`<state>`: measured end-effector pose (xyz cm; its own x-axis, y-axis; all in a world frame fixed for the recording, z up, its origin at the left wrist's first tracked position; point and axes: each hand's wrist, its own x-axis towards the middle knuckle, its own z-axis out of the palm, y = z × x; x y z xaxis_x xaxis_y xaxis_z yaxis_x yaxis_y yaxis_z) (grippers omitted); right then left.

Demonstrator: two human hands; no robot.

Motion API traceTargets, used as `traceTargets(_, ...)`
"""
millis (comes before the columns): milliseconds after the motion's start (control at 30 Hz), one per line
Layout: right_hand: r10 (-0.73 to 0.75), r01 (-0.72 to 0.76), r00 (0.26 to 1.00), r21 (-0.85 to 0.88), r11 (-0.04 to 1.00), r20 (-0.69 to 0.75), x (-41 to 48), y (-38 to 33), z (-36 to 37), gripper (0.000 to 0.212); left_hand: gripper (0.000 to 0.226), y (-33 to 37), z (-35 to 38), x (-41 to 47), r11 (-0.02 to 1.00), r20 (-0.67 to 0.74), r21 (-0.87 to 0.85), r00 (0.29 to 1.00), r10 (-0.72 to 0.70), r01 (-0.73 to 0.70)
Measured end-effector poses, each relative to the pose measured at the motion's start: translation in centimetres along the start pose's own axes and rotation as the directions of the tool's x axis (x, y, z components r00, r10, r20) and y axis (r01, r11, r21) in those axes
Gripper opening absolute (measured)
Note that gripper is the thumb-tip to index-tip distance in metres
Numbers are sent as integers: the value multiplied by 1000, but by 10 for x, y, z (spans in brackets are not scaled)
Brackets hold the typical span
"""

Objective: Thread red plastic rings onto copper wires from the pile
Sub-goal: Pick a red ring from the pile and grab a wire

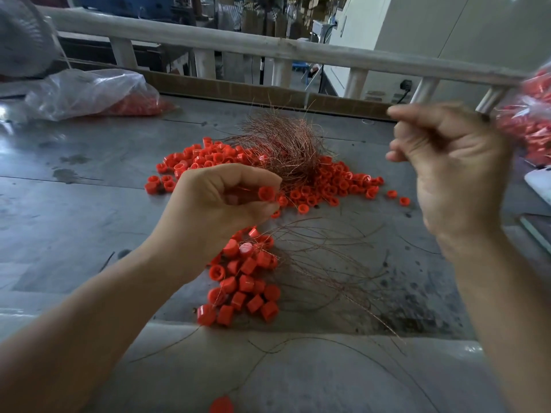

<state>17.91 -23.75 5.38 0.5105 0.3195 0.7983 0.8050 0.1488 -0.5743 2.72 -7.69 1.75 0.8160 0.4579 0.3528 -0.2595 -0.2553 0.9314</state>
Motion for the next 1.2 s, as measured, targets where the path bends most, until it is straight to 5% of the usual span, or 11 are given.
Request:
traceTargets(267,48,-68,939,46,997,339,-25,-19,25,18,28,2,5,-4,996,65,-92,998,7,-1)
traceTargets(367,14,-3,938,-34,999,347,-29,-22,28,20,30,3,7,-4,996,56,-94,998,-1,7)
traceTargets(733,160,-192,895,36,981,416,-35,-28,32,18,32,4,7,-6,986,73,-164,997,28,-15)
traceTargets(1200,167,-168,893,-36,985,417,-34,-28,31,19,32,3,3,-6,965,164,-259,986,-9,52)
